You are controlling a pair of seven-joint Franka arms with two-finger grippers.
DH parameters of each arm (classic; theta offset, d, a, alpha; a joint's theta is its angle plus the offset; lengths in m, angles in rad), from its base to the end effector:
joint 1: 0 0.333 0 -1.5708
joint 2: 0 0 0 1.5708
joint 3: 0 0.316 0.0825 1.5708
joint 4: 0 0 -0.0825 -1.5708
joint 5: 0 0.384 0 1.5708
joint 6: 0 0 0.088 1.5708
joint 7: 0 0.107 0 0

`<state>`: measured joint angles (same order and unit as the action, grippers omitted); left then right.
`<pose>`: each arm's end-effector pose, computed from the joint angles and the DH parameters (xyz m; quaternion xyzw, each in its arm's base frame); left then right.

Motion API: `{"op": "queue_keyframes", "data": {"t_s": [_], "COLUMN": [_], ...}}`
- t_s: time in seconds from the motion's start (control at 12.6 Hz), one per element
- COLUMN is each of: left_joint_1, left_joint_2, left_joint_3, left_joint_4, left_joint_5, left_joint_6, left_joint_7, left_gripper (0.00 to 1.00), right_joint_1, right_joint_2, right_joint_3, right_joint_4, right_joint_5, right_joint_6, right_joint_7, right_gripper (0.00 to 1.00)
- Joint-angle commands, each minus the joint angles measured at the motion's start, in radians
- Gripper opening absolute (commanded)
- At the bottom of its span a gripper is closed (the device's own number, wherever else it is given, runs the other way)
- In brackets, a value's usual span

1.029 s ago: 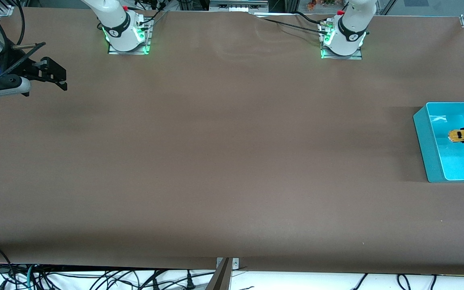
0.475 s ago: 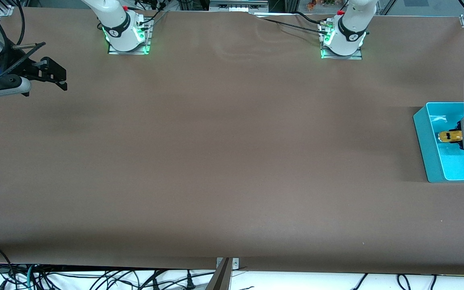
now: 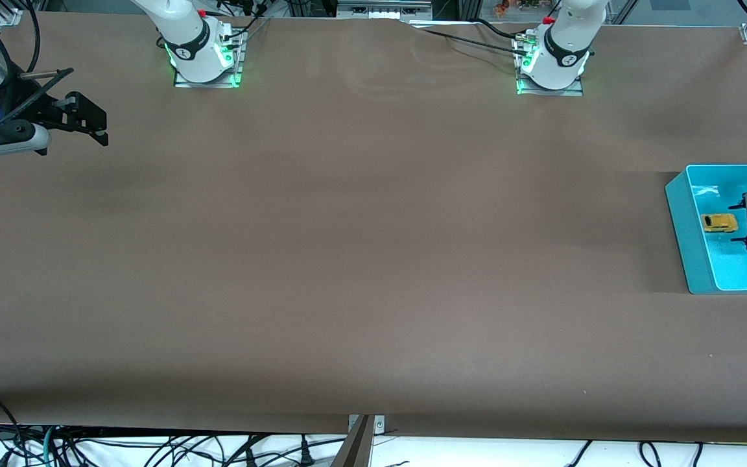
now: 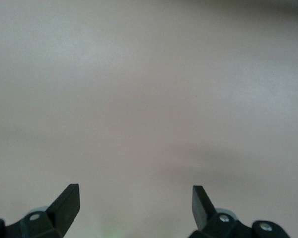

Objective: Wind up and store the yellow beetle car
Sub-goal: 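Lower the car into the bin and open the left gripper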

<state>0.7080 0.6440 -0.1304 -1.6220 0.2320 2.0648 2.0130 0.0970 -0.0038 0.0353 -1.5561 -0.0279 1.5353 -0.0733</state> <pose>0.5488 0.3836 0.2343 0.7109 -0.6944 -0.0801 0.0770 0.5455 0.0695 0.6305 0.9946 0.1022 -0.0081 0.0143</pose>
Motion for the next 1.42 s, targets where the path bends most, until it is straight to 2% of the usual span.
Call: {"op": "queue_keyframes", "data": {"t_s": [0.0, 0.24, 0.47, 0.71, 0.87, 1.19, 1.35], "left_joint_1": [-0.002, -0.004, -0.027, -0.112, -0.166, -0.199, -0.278], "left_joint_2": [-0.084, -0.161, -0.162, -0.162, -0.162, -0.185, -0.248], "left_joint_3": [-0.034, -0.095, -0.179, -0.189, -0.189, -0.192, -0.166], "left_joint_4": [0.004, 0.023, 0.164, 0.289, 0.356, 0.367, 0.343], "left_joint_5": [0.004, 0.004, 0.010, 0.003, -0.003, -0.115, -0.154], "left_joint_6": [-0.069, -0.167, -0.355, -0.549, -0.618, -0.660, -0.660], "left_joint_7": [0.015, -0.064, -0.218, -0.423, -0.517, -0.663, -0.809], "left_gripper": [1.00, 1.00, 1.00, 1.00, 1.00, 1.00, 1.00], "right_joint_1": [0.006, 0.006, 0.006, 0.006, 0.006, 0.006, 0.006], "right_joint_2": [0.010, 0.010, 0.010, 0.010, 0.010, 0.010, 0.010], "right_joint_3": [-0.002, -0.002, -0.002, -0.002, -0.002, -0.002, -0.002], "right_joint_4": [0.025, 0.025, 0.025, 0.025, 0.025, 0.025, 0.025], "right_joint_5": [0.003, 0.003, 0.002, 0.003, 0.003, 0.003, 0.003], "right_joint_6": [-0.007, -0.007, -0.007, -0.007, -0.007, -0.007, -0.006], "right_joint_7": [0.020, 0.020, 0.018, 0.018, 0.018, 0.018, 0.018], "right_gripper": [1.00, 1.00, 1.00, 1.00, 1.00, 1.00, 1.00]}}
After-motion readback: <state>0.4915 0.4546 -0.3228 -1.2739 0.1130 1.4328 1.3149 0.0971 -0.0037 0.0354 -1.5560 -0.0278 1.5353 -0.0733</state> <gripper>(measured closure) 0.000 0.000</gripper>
